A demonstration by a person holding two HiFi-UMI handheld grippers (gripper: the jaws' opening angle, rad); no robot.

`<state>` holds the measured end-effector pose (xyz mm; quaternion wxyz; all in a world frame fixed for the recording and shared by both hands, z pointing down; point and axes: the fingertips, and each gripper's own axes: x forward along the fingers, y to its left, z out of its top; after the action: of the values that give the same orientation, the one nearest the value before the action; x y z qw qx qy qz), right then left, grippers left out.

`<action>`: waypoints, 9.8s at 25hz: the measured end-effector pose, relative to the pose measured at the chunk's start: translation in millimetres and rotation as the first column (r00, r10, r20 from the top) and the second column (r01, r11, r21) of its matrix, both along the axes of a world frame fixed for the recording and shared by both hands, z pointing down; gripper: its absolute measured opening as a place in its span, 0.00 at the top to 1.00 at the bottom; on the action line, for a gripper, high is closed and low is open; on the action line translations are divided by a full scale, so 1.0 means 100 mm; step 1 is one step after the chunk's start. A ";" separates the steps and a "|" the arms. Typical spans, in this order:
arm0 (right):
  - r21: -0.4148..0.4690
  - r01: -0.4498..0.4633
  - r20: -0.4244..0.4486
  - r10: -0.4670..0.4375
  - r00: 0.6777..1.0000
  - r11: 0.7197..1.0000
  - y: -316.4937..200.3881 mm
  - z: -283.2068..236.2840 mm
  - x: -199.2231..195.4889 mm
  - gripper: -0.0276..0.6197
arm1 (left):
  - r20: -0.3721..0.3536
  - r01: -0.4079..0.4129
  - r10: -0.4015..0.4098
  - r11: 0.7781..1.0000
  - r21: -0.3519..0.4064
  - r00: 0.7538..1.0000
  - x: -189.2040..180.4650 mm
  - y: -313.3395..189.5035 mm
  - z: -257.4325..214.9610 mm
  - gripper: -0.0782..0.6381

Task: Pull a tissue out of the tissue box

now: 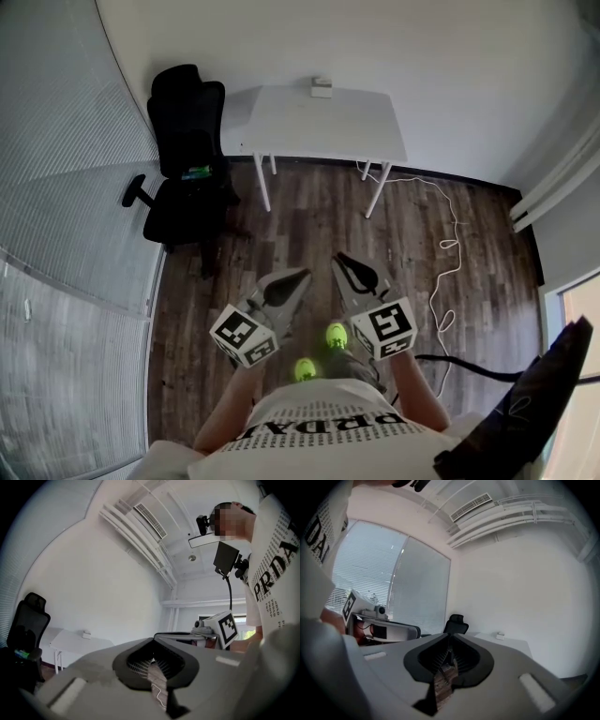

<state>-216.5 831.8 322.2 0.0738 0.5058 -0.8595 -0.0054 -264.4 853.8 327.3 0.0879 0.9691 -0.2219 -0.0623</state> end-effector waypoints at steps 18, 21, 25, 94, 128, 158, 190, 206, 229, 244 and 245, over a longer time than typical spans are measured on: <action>-0.023 0.048 0.012 -0.048 0.999 0.999 -1.15 -0.01 0.70 0.90 | 0.018 0.047 -0.047 0.999 -0.013 0.999 0.75 -1.18 -0.08 0.90; -0.024 0.059 0.015 -0.058 0.998 0.998 -1.43 -0.04 0.90 0.90 | 0.024 0.049 -0.049 0.999 -0.013 0.999 0.98 -1.44 -0.11 0.90; -0.031 0.077 0.018 -0.076 0.997 0.997 -1.78 -0.10 1.10 0.90 | 0.028 0.071 -0.070 0.997 -0.012 0.997 1.18 -1.79 -0.15 0.90; -0.054 -0.046 -0.056 0.043 0.998 0.997 -4.60 -0.14 1.03 0.90 | -0.058 -0.034 0.031 0.999 -0.042 0.998 1.08 -4.66 -0.16 0.90; -0.055 0.087 0.033 -0.085 0.996 0.995 -5.97 -0.11 2.24 0.90 | 0.014 0.119 -0.119 0.991 -0.067 0.993 2.20 -5.95 -0.14 0.90; -0.065 0.092 0.004 -0.092 0.996 0.994 -7.01 -0.04 2.30 0.90 | -0.017 0.108 -0.109 0.991 -0.084 0.994 2.31 -6.92 -0.05 0.90; -0.079 -0.059 -0.075 0.053 0.996 0.995 -8.16 -0.08 1.66 0.90 | -0.034 -0.076 0.073 0.993 -0.090 0.997 1.64 -8.14 -0.07 0.90; -0.095 -0.012 -0.032 0.009 0.999 0.995 -8.81 0.06 2.14 0.90 | 0.017 0.026 -0.025 0.997 -0.067 1.000 2.03 -8.74 -0.11 0.90; -0.172 0.121 0.019 -0.119 0.993 0.978 -9.91 0.53 2.89 0.86 | 0.123 0.126 -0.117 0.990 -0.066 0.985 3.13 -9.97 0.35 0.90; -0.241 0.093 -0.053 -0.109 0.993 0.966 -10.37 1.07 2.66 0.84 | 0.109 0.093 -0.081 0.989 -0.116 0.991 2.95 -10.41 0.84 0.90; -0.245 0.091 -0.062 -0.110 0.992 0.965 -10.38 1.11 2.65 0.84 | 0.108 0.093 -0.079 0.988 -0.124 0.991 2.95 -10.42 0.89 0.90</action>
<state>48.7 -206.1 433.7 0.1666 0.4482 -0.8750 0.0765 30.3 -188.6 416.1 0.1360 0.9528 -0.2714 -0.0017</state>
